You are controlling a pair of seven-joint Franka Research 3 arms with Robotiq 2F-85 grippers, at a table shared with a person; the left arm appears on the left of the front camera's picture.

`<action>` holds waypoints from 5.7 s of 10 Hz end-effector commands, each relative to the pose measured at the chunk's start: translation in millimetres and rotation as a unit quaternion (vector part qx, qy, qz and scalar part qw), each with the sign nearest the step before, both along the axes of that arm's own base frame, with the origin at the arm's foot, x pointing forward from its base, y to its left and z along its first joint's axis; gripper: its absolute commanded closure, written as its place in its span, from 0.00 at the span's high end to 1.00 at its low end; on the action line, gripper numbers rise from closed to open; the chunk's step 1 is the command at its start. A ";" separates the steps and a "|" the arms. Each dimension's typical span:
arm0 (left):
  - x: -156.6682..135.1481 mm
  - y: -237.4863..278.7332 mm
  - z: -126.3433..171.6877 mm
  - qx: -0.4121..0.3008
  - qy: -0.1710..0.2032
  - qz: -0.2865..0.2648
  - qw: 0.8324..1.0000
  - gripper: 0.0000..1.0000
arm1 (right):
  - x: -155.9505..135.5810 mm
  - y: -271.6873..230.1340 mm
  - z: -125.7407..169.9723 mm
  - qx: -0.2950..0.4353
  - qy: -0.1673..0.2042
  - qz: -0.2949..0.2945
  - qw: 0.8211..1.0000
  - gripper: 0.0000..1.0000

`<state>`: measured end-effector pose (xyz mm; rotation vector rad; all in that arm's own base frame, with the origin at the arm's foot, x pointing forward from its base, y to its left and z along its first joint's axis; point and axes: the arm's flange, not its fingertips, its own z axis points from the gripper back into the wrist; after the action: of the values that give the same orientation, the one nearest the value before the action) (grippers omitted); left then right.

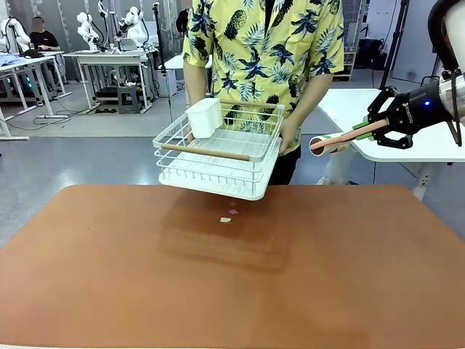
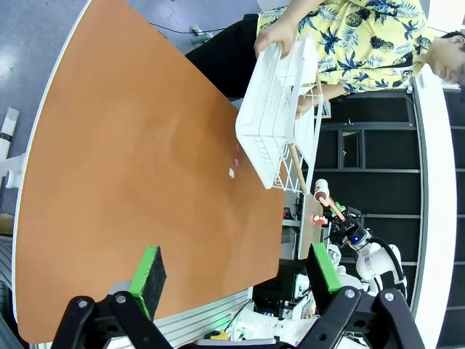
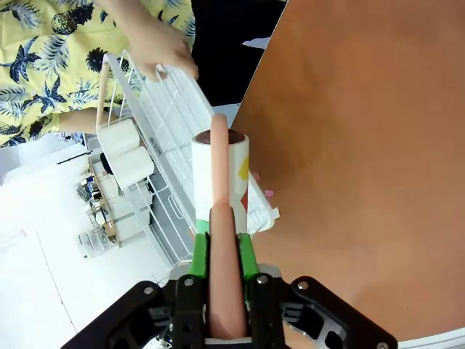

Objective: Clean the table.
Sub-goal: Clean the table with the Lint Roller when the human lifts the Dish drying rack.

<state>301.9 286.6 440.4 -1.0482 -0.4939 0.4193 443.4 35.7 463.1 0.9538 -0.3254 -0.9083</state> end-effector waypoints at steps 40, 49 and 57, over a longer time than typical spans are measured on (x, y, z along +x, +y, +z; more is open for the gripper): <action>-2.3 1.9 1.6 -0.009 -0.005 0.000 1.000 1.00 | 212.4 144.1 -187.1 -0.114 0.076 0.422 0.896 0.21; -2.3 1.9 1.6 -0.009 -0.005 0.000 1.000 1.00 | 143.1 301.6 -235.0 -0.130 0.081 0.433 0.888 0.21; -2.3 1.9 1.6 -0.009 -0.005 0.000 1.000 1.00 | 145.4 260.5 -100.5 -0.136 -0.009 0.454 0.880 0.21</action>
<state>301.8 286.7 440.0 -1.0489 -0.4930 0.4202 609.0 324.6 318.2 0.7466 -0.0223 -0.0860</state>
